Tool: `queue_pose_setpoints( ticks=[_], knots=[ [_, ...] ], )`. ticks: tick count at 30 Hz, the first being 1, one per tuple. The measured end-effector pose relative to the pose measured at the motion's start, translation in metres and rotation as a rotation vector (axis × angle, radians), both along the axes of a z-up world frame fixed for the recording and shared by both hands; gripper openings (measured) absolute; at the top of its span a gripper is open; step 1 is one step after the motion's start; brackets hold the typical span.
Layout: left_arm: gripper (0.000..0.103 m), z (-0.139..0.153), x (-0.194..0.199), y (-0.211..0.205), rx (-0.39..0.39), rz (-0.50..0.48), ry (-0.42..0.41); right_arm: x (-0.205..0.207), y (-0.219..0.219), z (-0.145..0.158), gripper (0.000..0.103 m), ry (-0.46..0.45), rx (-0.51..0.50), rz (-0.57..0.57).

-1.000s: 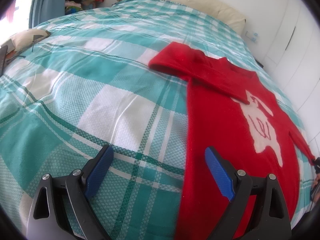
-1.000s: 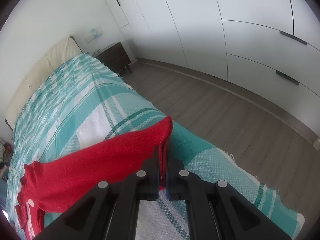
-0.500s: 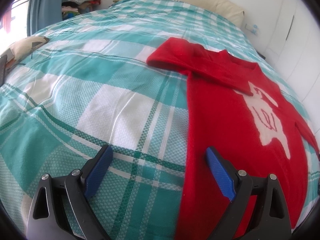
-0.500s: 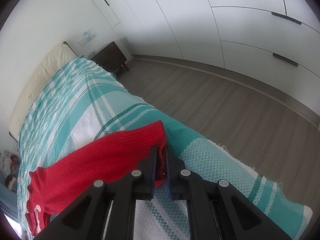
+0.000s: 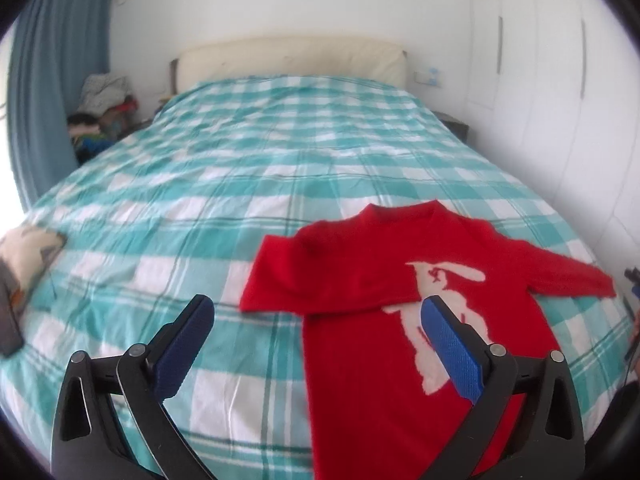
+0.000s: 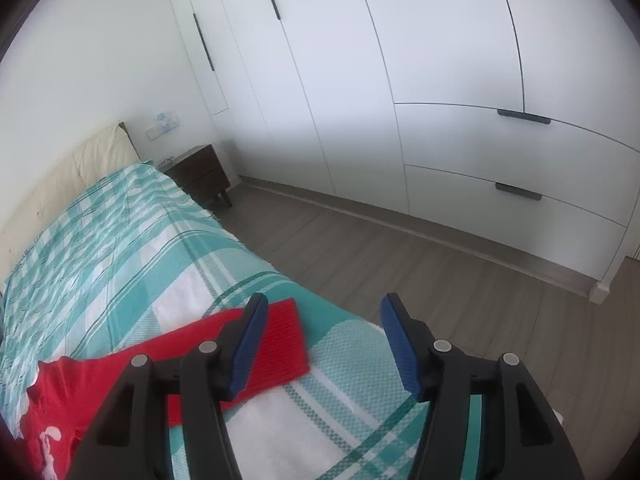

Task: Fold small clothes
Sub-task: 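Grasp the other sleeve cuff with the left gripper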

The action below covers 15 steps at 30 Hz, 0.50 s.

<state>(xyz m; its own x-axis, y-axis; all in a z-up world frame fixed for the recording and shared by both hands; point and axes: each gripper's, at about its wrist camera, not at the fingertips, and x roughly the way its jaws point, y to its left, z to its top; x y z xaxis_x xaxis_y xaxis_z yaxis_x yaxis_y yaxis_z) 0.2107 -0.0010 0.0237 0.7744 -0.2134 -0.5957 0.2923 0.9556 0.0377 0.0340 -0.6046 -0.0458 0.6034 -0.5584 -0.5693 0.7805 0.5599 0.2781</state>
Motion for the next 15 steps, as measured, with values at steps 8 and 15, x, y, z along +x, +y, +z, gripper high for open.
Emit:
queue_pose_setpoints(
  ticks=[8, 15],
  knots=[
    [0.100, -0.094, 0.070, -0.109, 0.436, -0.344, 0.110, 0.019, 0.017, -0.007, 0.059, 0.020, 0.017, 0.099],
    [0.086, -0.132, 0.097, -0.124, 0.522, -0.383, 0.145, 0.028, 0.012, -0.016, 0.059, 0.014, 0.067, 0.116]
  ],
)
